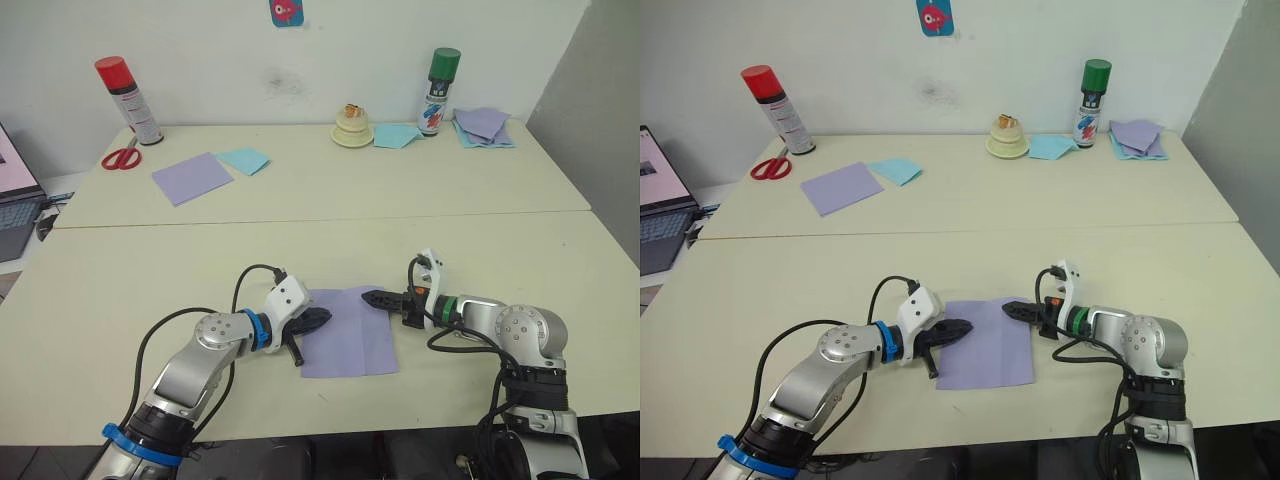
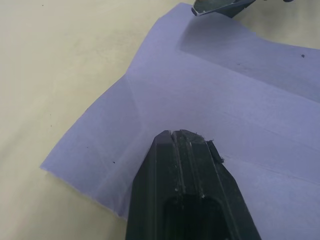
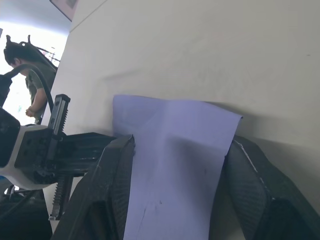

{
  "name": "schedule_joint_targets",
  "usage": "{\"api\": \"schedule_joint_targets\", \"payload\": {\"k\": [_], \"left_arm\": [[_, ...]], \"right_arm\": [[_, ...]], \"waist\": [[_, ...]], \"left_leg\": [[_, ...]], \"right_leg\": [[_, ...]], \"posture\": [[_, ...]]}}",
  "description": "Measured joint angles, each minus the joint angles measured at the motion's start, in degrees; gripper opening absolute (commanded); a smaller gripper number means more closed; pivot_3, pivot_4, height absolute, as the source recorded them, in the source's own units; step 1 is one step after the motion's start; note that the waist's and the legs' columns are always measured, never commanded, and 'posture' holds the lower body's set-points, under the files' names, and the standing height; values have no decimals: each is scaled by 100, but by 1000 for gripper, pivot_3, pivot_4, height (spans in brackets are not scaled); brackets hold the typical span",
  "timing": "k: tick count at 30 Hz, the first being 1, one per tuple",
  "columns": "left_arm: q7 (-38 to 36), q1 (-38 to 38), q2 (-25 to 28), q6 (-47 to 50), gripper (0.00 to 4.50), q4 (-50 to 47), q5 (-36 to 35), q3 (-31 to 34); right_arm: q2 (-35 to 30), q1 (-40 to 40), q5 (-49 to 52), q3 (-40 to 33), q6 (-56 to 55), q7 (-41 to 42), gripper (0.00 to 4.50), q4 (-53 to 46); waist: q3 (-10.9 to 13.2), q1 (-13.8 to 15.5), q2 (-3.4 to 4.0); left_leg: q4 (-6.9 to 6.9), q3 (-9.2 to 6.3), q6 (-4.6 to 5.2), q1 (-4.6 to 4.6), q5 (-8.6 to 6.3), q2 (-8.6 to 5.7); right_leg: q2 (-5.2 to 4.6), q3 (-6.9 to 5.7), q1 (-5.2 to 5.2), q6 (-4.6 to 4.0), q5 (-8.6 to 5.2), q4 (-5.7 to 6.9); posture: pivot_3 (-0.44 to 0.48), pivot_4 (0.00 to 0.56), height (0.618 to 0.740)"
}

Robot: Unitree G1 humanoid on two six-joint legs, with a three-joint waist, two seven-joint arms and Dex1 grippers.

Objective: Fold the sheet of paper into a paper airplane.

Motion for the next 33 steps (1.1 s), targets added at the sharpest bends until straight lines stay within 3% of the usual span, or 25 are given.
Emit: {"api": "schedule_joint_targets", "payload": {"k": [7,13,17,22,33], "left_arm": [[-1,-1,0,-16,0,13,40,-1],[-35,-3,0,-26,0,15,44,-6],[-96,-7,1,-43,0,16,57,-5],[-111,-9,6,-47,0,16,82,-2],[-211,-28,9,-116,0,41,119,-3]], "right_arm": [[75,-65,77,-18,-314,-87,31,178],[-266,138,-50,485,-933,165,31,-27],[-1052,509,-763,1597,-2113,768,31,-507],[-1469,578,-1647,2448,-3574,1212,31,-615],[-1836,835,-2925,3218,-5964,1869,31,-445]], "waist": [[-6,-3,-3],[-7,5,-4],[-5,5,0],[-4,3,-1],[-4,10,-2]], "left_leg": [[0,1,0,5,0,4],[-1,-1,0,2,0,3],[-2,0,0,-11,0,1],[-2,-3,0,-9,0,3],[-3,-4,-1,-10,-1,3]], "right_leg": [[4,2,4,5,-3,0],[4,-1,5,14,-8,-6],[2,-2,-8,17,-10,-9],[2,-4,-7,19,-11,-9],[2,-4,-7,19,-11,-11]], "posture": [[0,150,740],[0,150,740],[0,150,740],[0,150,740],[0,150,740]]}}
